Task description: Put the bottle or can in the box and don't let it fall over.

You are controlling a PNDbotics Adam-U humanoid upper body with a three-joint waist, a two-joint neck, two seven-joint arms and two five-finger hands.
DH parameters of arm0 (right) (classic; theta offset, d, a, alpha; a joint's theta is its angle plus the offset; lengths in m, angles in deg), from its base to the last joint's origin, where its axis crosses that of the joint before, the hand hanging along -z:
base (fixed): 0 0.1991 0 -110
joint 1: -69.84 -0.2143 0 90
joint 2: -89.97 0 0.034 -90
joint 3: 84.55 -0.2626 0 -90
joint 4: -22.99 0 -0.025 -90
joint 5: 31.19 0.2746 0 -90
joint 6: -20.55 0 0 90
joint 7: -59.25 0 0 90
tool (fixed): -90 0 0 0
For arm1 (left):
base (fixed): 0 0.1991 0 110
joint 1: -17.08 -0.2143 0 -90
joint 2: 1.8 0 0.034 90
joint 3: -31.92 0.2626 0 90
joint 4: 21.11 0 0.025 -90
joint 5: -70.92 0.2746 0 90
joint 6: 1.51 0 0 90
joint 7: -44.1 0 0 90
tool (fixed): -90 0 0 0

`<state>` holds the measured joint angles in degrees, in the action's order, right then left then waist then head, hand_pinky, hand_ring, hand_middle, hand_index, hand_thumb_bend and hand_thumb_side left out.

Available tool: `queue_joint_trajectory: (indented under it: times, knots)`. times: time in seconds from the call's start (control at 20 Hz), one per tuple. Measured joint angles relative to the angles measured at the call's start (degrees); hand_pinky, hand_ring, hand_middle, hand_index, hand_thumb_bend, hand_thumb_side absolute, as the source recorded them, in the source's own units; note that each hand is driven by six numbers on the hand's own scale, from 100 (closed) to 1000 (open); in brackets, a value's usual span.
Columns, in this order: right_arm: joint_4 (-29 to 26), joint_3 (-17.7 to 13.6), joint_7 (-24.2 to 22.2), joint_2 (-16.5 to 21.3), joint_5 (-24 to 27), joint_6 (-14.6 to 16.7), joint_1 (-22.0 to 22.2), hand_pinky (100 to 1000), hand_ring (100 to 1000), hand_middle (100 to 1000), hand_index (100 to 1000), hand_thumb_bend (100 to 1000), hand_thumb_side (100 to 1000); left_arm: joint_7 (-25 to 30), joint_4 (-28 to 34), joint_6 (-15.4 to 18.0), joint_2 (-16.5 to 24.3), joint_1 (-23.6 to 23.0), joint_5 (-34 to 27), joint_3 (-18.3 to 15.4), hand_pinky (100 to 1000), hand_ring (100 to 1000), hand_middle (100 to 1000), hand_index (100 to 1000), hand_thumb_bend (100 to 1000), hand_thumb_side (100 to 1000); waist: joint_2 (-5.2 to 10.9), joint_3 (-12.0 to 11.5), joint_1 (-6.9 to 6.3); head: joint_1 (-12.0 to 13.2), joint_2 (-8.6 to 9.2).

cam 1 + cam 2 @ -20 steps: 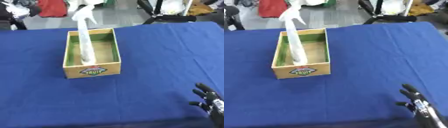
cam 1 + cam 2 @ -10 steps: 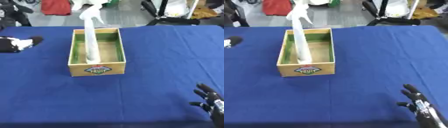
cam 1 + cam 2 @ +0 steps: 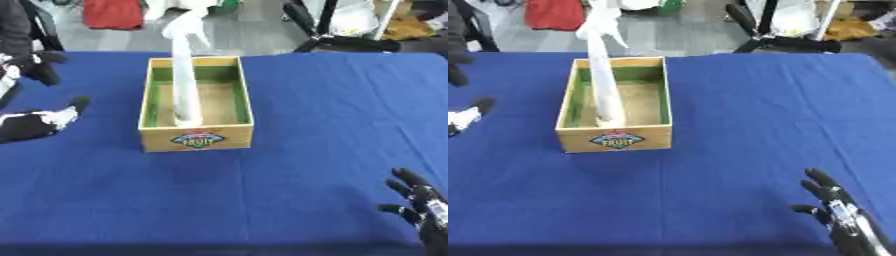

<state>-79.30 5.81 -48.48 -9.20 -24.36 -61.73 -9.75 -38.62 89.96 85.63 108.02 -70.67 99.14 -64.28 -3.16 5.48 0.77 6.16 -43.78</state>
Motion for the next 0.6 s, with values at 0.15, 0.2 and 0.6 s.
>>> queue_joint_trajectory:
  times: [0.15, 0.2, 0.6]
  knots:
    - [0.0, 0.0, -0.02, -0.01, 0.0, 0.01, 0.01, 720, 997, 1000, 1000, 100, 843, -2.02, -0.64, -0.49, -2.32, -0.72, 0.06, -0.27, 159, 100, 100, 376, 100, 262, 0.0, 0.12, 0.03, -0.06, 0.0]
    - [0.0, 0.0, -0.02, -0.02, 0.01, 0.01, 0.0, 720, 997, 1000, 1000, 100, 844, -2.72, -0.88, -0.58, -2.83, -0.72, 0.12, -0.27, 148, 100, 100, 360, 100, 272, 0.0, 0.15, 0.02, -0.1, 0.0]
    - [0.0, 0.01, -0.06, -0.04, 0.01, 0.0, -0.01, 720, 997, 1000, 1000, 100, 844, -3.73, -1.28, -0.02, -3.64, -0.74, 1.91, 0.02, 130, 100, 100, 310, 100, 314, -0.01, 0.24, 0.02, -0.21, 0.0]
